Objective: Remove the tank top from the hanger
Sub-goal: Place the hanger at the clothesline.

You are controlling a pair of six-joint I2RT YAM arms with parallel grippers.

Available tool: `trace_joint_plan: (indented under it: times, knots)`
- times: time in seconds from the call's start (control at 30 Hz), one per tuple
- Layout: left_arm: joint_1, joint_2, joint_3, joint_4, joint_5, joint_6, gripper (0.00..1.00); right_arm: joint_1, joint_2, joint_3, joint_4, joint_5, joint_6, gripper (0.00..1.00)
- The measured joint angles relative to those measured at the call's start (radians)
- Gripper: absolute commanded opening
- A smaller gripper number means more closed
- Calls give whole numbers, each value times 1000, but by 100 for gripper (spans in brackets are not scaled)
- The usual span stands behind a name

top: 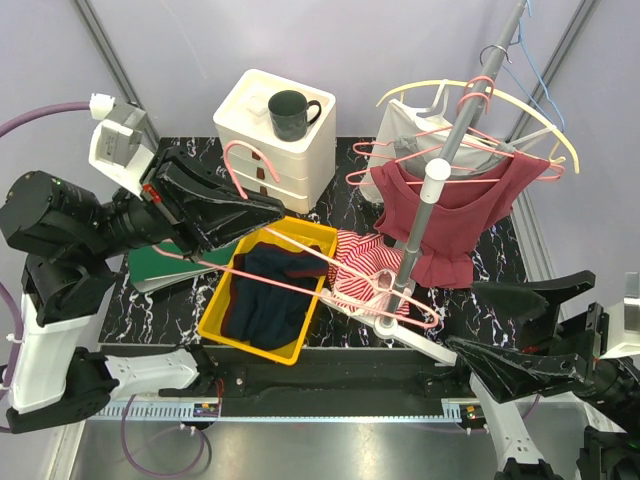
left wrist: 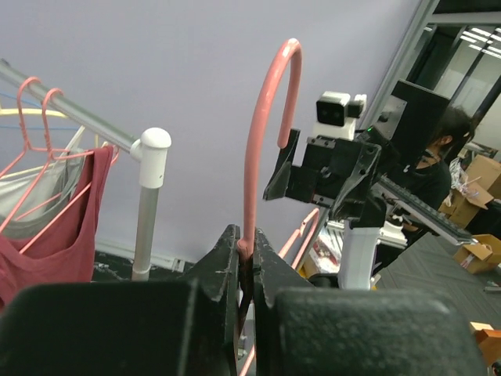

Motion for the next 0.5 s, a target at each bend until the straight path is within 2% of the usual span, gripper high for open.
trace_joint_plan:
  times: [0.23,0.5]
  knots:
    - [-31,6,0,79,0,-28,0,-41,-4,-26,-3,-105,-5,84]
    - [-108,68,-5,103,-27,-23,0,-53,-6,-40,-4,-148,-11,73]
